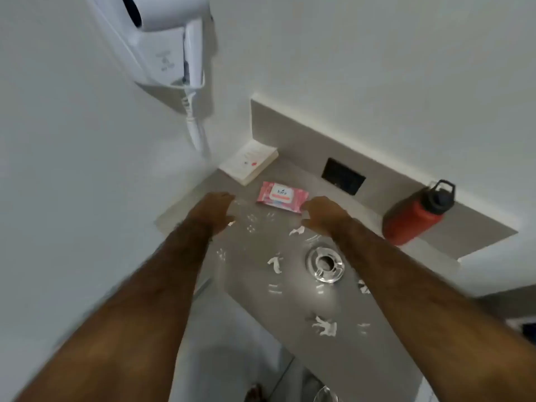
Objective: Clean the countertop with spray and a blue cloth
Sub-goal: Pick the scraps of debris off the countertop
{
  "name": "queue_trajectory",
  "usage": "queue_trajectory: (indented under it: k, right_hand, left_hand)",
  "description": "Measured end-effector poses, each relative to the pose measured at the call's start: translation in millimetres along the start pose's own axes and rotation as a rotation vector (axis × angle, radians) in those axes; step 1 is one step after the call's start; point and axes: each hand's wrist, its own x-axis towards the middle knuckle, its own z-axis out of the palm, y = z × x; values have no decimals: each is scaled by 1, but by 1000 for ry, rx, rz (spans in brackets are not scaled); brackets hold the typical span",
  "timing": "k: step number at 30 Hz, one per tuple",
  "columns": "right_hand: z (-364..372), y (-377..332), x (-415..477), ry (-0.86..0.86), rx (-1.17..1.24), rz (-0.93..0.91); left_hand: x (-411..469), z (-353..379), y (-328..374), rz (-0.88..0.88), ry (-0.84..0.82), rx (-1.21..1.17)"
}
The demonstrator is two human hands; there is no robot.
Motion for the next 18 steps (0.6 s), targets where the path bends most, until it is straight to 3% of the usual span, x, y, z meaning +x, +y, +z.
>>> queue_trajectory:
  k: [6, 13, 18]
  right_hand:
    - [54, 4, 25, -26, 162, 52]
    - [70, 9, 44, -14, -7, -44]
    - [70, 13, 40, 4, -2, -35]
  left_hand:
    - [26, 60, -19, -19, -146, 50]
    - [31, 91, -29, -54, 10, -29]
    - [30, 99, -19, -117, 57, -127]
